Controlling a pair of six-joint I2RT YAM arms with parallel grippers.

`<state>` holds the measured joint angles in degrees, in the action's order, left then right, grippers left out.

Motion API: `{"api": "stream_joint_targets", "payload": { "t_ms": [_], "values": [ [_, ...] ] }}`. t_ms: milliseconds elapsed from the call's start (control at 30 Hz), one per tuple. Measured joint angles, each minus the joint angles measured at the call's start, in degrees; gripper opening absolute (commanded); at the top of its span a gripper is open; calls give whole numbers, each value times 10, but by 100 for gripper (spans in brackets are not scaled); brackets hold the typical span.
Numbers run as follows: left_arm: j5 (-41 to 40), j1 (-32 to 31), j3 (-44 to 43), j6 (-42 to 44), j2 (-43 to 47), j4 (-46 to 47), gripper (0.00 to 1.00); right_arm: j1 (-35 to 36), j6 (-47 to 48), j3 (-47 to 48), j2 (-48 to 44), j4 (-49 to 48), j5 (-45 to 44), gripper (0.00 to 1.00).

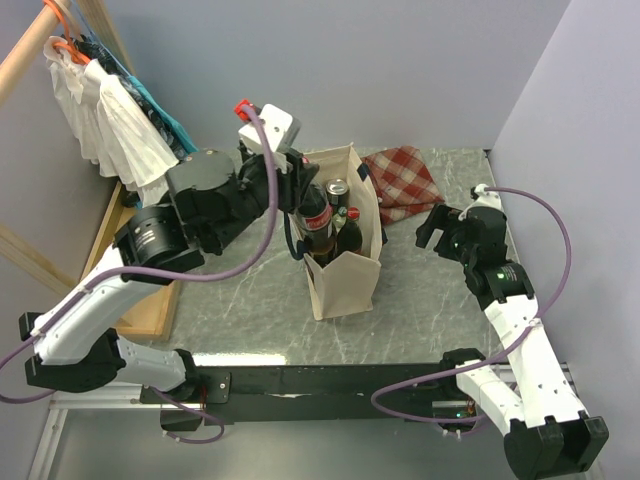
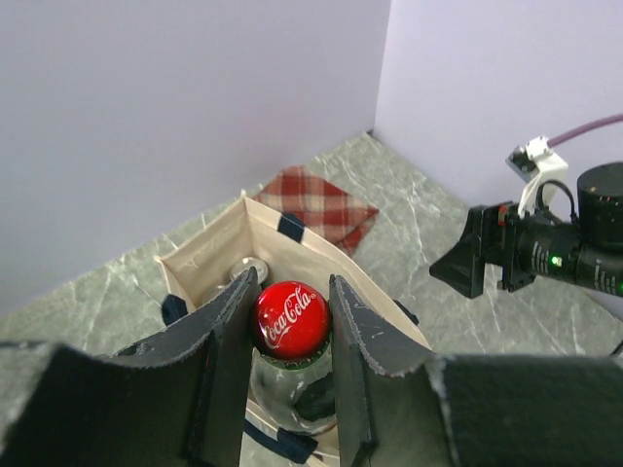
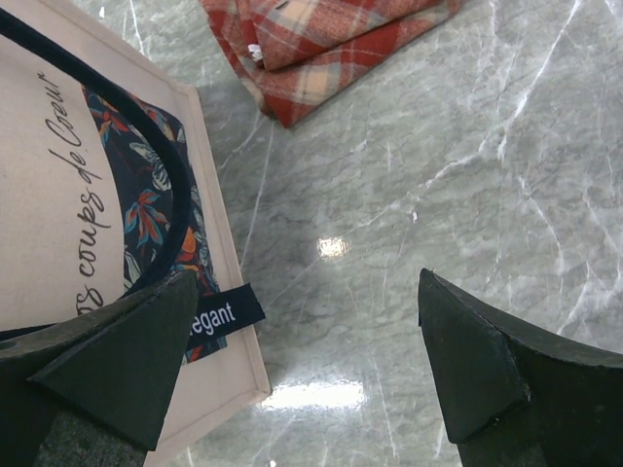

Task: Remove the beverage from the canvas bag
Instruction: Place the drink at the center of the board.

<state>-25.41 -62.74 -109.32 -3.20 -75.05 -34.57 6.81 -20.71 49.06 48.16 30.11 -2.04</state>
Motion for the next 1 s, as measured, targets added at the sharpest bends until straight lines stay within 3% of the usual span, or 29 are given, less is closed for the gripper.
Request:
{"api": "stream_joint_targets", "payload": {
  "t_ms": [567, 1000],
  "values": [
    [-61, 0, -12, 53, 40, 28, 1, 0, 0, 0, 9, -5, 2, 100],
    [-174, -1, 96, 97, 104, 116, 1, 0, 0, -4, 9, -15, 5, 100]
  ]
}}
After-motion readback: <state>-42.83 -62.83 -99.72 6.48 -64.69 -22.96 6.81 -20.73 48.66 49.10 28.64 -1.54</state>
